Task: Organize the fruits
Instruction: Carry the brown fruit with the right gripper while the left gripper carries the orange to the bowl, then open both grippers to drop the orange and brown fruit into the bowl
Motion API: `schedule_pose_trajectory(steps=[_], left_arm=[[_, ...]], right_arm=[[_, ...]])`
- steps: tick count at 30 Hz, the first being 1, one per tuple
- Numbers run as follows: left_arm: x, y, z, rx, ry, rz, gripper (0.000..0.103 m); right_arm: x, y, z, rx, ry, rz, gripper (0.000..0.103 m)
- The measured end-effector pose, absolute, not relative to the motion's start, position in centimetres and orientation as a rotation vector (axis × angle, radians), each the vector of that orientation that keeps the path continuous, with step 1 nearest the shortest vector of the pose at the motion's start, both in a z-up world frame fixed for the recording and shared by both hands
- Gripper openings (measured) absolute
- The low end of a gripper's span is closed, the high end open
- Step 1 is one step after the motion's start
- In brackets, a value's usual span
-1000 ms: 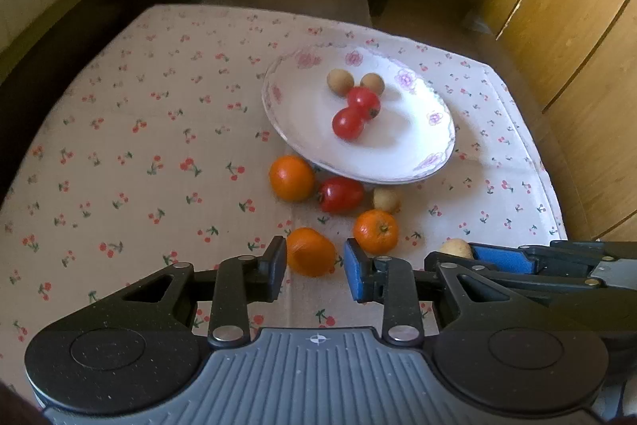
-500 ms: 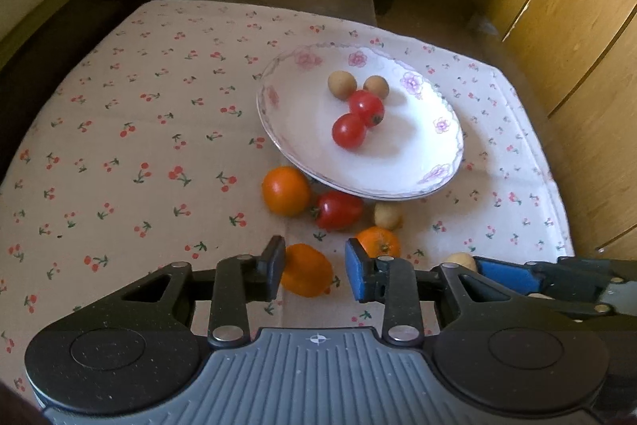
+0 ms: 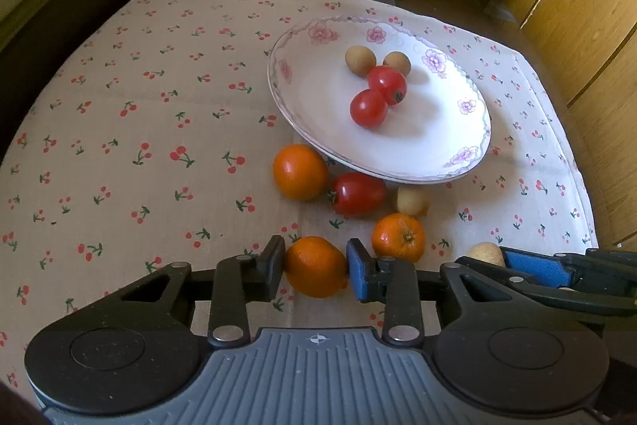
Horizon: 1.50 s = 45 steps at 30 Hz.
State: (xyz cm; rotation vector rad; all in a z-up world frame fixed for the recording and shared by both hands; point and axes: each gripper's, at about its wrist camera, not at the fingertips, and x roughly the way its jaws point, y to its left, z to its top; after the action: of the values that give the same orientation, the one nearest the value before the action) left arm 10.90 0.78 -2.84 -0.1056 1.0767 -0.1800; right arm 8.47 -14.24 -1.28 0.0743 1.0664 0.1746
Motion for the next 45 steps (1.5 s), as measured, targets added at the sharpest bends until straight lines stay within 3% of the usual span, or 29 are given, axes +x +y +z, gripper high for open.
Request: schedule_pose_trajectory(steps=[22, 45], left_arm=[[12.0, 0.6, 0.6, -0.112, 0.982, -0.230, 0.041], [17.0, -0.3, -0.3, -0.128, 0.991, -0.224, 0.040]], right_arm=[[11.1, -14.8, 0.5, 0.106, 1.011, 0.170, 0.030], [16.1, -15.7, -0.5, 0.122, 0.996, 0.152, 0.031]])
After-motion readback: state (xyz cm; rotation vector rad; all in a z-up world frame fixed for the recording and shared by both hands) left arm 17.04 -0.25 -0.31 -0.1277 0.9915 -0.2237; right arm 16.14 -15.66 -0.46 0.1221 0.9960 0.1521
